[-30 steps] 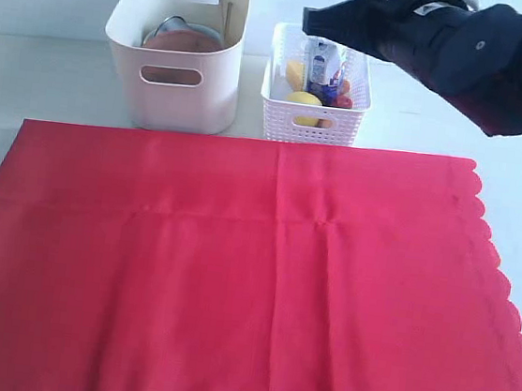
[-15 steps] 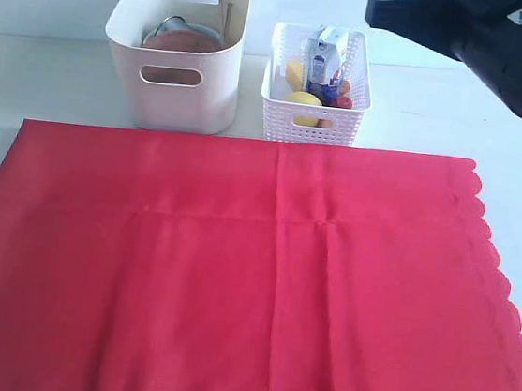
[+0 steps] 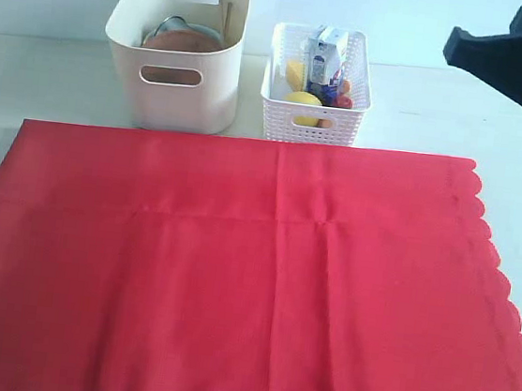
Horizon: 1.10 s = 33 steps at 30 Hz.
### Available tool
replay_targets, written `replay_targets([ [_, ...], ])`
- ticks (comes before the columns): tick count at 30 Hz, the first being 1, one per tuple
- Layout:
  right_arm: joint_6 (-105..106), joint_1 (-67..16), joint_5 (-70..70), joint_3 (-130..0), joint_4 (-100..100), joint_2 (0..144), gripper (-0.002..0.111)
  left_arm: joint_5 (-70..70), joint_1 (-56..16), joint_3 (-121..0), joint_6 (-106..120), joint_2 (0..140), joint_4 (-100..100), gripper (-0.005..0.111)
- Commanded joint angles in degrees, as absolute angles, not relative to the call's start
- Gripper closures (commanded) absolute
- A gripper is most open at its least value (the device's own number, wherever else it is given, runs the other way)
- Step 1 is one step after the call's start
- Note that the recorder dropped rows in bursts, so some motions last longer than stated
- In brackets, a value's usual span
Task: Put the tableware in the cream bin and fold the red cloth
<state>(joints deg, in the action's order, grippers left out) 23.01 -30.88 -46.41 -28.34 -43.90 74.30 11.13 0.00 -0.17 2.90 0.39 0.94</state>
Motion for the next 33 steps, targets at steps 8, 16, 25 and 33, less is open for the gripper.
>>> replay_targets([
  [8,14.4,-30.6,-49.4,-19.0,-39.9,67.2,0.108,11.0,0.0,0.0,2.9,0.0,0.6,0.106],
  [16,10.4,-30.6,-49.7,-7.7,-39.9,53.1,0.108,11.0,0.0,0.0,2.9,0.0,0.6,0.106],
  [25,10.4,-30.6,-47.4,0.0,-33.4,35.7,0.108,11.0,0.0,0.0,2.9,0.0,0.6,0.106],
  [33,10.9,-30.6,-46.4,0.0,-33.4,34.6,0.108,11.0,0.0,0.0,2.9,0.0,0.6,0.106],
])
